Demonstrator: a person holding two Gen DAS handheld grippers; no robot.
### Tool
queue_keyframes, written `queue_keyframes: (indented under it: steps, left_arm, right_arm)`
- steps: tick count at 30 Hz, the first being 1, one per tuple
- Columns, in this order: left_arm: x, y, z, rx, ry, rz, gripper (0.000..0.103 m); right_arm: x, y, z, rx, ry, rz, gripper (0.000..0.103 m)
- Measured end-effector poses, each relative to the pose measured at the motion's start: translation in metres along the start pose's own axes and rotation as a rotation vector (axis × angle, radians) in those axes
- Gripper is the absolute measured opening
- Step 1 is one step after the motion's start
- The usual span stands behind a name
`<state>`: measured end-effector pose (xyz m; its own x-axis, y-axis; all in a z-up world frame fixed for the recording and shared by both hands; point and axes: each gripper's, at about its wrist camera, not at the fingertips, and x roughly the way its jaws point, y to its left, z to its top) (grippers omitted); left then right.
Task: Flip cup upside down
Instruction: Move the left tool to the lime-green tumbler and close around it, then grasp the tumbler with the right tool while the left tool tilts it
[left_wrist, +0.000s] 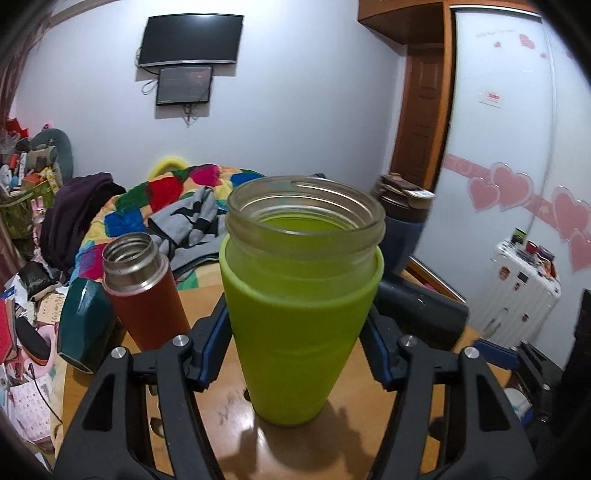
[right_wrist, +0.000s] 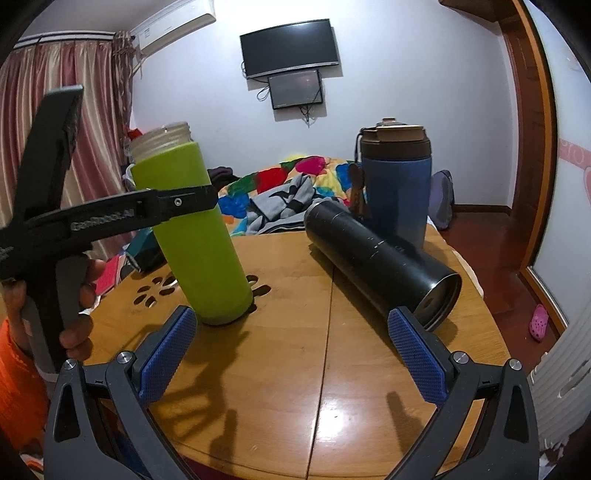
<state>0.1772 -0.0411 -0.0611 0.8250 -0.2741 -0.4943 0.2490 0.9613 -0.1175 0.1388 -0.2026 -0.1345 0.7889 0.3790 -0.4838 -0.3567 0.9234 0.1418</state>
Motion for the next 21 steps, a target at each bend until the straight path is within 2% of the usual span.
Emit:
queue_keyframes:
  steps: [8,14,17,19,21]
  left_arm:
    - [-0.034,-0.011,-0.016,0.042,0.045,-0.116,0.063]
    - [-0.054,-0.012,-0.025,0.029,0.068,-0.196,0.063]
    - [-0.056,-0.008,-0.026,0.003,0.079,-0.232,0.063]
    - [-0.055,-0.005,-0.024,-0.012,0.082,-0.245,0.063]
    - [-0.054,-0.001,-0.023,-0.027,0.081,-0.256,0.063]
  right_arm:
    - [0.001,0.018,-0.023,-0.088,0.013,0.043,0.103]
    - [0.006,0.034,-0.027,-0.124,0.016,0.162,0.103]
    - [0.012,0.051,-0.025,-0.183,0.001,0.219,0.102]
    - [0.015,0.062,-0.024,-0.222,-0.008,0.240,0.095]
    - [0.022,0.070,-0.023,-0.248,-0.002,0.272,0.075]
